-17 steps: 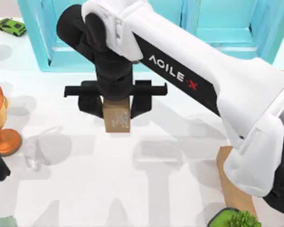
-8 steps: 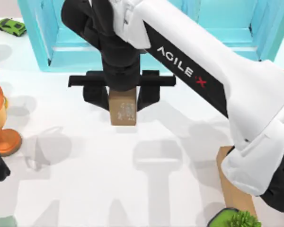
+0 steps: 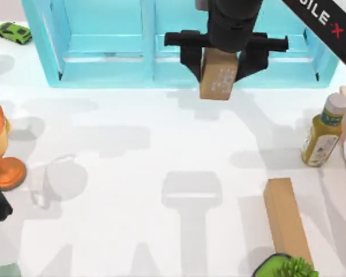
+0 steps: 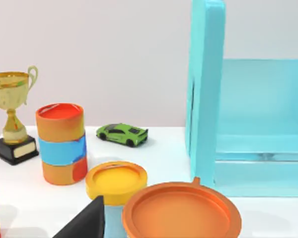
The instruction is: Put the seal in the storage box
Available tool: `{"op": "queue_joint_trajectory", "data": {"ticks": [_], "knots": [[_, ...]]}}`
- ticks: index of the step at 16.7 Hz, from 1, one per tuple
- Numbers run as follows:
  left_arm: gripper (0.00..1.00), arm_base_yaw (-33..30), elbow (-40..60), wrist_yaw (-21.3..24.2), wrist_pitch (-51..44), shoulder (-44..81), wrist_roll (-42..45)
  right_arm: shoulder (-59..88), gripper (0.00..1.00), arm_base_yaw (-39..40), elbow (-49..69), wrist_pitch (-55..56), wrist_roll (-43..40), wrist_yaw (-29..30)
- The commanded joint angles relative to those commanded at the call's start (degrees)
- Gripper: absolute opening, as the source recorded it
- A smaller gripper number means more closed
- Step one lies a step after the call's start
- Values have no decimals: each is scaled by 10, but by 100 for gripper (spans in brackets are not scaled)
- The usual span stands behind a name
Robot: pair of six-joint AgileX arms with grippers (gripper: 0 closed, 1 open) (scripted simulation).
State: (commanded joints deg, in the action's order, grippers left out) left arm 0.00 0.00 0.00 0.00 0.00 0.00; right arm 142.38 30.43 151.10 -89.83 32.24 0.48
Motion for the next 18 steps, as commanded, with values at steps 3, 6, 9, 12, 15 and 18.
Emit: {"op": "queue_joint_trajectory", "data": {"ticks": [3,6,9,12,15,18], "knots": [[100,0,0,0,0,0,0,-97,0,-129,-144,56,-120,-19],[100,0,0,0,0,0,0,-205,0,-264,-304,108,-245,-34],[100,0,0,0,0,0,0,-308,0,-377,-457,147,-358,-42],[100,0,0,0,0,0,0,-394,0,-454,-579,168,-444,-40],[100,0,0,0,0,0,0,-451,0,-490,-653,174,-493,-31],[100,0,0,0,0,0,0,-467,0,-496,-673,174,-506,-26]]}}
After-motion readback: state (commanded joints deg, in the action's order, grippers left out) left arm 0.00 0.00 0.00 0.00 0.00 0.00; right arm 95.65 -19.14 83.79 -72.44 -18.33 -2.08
